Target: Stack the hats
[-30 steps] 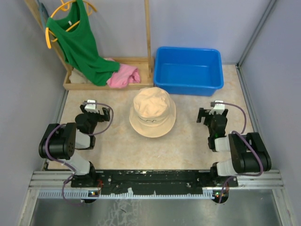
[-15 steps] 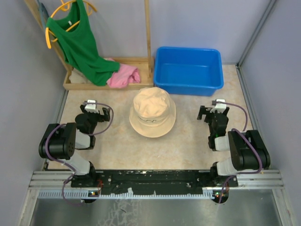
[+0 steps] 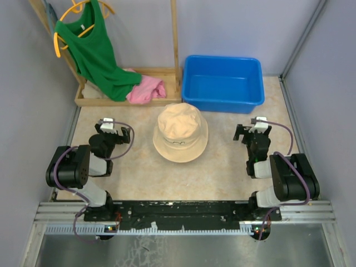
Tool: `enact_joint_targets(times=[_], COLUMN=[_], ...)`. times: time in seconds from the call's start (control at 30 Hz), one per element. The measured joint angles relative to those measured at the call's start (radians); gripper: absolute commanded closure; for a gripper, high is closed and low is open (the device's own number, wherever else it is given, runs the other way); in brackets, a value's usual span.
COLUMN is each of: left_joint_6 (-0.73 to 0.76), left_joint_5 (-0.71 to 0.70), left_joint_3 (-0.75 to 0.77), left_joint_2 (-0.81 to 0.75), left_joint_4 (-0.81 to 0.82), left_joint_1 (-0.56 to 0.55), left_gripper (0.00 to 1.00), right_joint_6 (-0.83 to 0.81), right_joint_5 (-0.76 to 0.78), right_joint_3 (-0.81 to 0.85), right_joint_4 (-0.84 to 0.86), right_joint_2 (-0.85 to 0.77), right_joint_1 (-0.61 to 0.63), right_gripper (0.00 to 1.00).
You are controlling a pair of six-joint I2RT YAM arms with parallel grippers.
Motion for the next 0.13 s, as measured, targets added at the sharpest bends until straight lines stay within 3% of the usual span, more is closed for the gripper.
enact_joint_targets(times=[0.13], left_joint_6=[0.000], left_joint_5=[0.000], left_joint_3=[0.000], left_joint_2=[0.000], left_joint_4=[0.000], left_joint_1=[0.000], left_gripper=[0.01], right_joint_6=[0.000], right_joint_5=[0.000], right_joint_3=[0.000], right_joint_4=[0.000], right_joint_2=[0.000], right_joint_1=[0.000], right_gripper=[0.01])
